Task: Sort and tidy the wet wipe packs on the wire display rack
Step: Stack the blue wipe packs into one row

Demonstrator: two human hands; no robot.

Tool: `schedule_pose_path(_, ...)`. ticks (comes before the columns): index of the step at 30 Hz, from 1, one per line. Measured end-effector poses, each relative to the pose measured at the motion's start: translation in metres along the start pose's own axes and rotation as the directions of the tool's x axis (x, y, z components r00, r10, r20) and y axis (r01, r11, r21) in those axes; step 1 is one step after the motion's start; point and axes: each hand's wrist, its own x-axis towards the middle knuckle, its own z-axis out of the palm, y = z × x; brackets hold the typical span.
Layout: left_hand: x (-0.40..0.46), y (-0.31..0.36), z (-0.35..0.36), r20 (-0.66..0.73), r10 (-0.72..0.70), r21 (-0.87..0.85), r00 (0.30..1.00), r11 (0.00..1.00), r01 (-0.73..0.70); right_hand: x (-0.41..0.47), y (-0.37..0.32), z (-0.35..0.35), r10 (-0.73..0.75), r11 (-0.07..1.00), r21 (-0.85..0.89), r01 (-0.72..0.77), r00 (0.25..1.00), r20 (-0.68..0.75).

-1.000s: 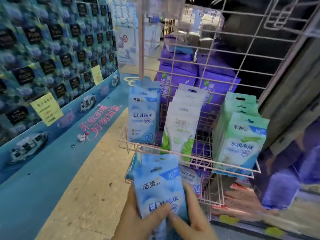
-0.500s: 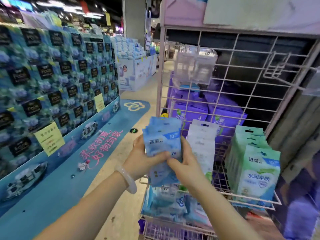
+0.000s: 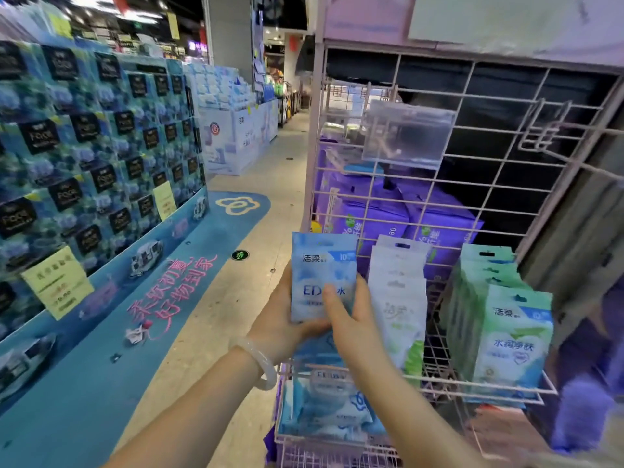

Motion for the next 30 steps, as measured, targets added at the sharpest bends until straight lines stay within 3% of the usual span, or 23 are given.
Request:
schedule_pose_path(4,-0.019,-0.013,-0.011,0.09,-0.178,0.202,0.98,0.967,0.157,-0.013,0.009,-0.009,0.142,0.99,-0.024,-0.142,0.99,0.024)
schedule_pose_path(9,0.012,-0.006,-0.022,-0.058,-0.305,0.079,0.951,0.948,0.309,0.021,-0.004,-0.006,0.265,0.964,-0.009,-0.265,0.964,0.006)
schedule_pose_path(13,0.025,-0.006,-0.011,0.038,-0.239,0.024,0.97,0.971,0.238,0.037,-0.005,0.0,0.293,0.953,0.072,-0.293,0.956,0.017)
schedule_pose_path(19,0.026,-0.011,-0.016,0.046,-0.09,0.049,0.995,0.995,0.088,0.03,-0.001,-0.002,0.091,0.989,0.116,-0.093,0.996,0.026)
schedule_pose_path(22,0.026,-0.009,-0.017,0.115,-0.098,0.132,0.988,0.988,0.083,0.028,-0.007,-0.002,0.082,0.994,0.073,-0.084,0.996,0.031)
schedule_pose_path(25,0.014,-0.014,-0.023,0.197,-0.184,0.21,0.963,0.967,0.142,0.026,-0.002,-0.003,0.168,0.986,-0.001,-0.168,0.985,-0.032)
schedule_pose_path(30,0.006,-0.018,-0.02,0.134,-0.199,0.301,0.971,0.941,0.152,0.017,0.004,-0.002,0.205,0.97,-0.125,-0.207,0.978,-0.029)
